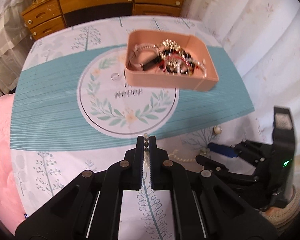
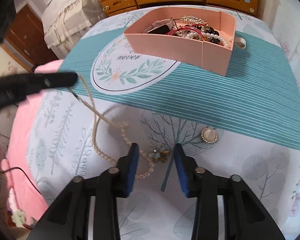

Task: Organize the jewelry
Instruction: 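Carry the pearl necklace into the pink box and open the left gripper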

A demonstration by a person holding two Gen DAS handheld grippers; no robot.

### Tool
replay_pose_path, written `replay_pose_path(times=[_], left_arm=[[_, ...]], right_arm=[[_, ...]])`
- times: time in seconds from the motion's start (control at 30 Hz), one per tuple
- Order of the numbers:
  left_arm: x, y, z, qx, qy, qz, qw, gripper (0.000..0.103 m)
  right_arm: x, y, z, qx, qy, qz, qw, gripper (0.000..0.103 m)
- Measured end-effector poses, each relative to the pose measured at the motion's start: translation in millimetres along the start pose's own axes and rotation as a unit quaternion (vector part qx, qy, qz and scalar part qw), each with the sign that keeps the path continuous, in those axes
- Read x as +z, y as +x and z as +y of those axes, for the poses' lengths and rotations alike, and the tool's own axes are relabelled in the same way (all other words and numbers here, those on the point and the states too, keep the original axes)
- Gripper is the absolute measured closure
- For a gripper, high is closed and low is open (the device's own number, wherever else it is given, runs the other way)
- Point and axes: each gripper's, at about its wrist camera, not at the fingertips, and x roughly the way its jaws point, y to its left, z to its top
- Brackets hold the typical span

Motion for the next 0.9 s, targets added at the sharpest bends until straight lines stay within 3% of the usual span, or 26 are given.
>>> replay_pose_path(times=[0.17,0.37,0.67,0.9], left_arm=[[16,-26,2,-0.001,-0.009,-0.028,0.9996,0.101],[37,-57,-5,0.003,-0.005,-0.059,0.9982,0.101],[76,-104,-22,0.01,-0.001,-0.105,0.9944,0.101],[105,-149,-37,-0.002,0.003,-0.169,0.9856,0.101]], right_arm=[[0,0,0,-0.006,-0.013,-0.007,1.0,0.084],[7,-25,-1,0.006,-0.009,-0.034,0.999,0.084],[46,-90,-8,0.0,0.002,-0.116,0.993,0.084],[82,-119,-27,0.002,0.047,-0.187,0.981,0.084]])
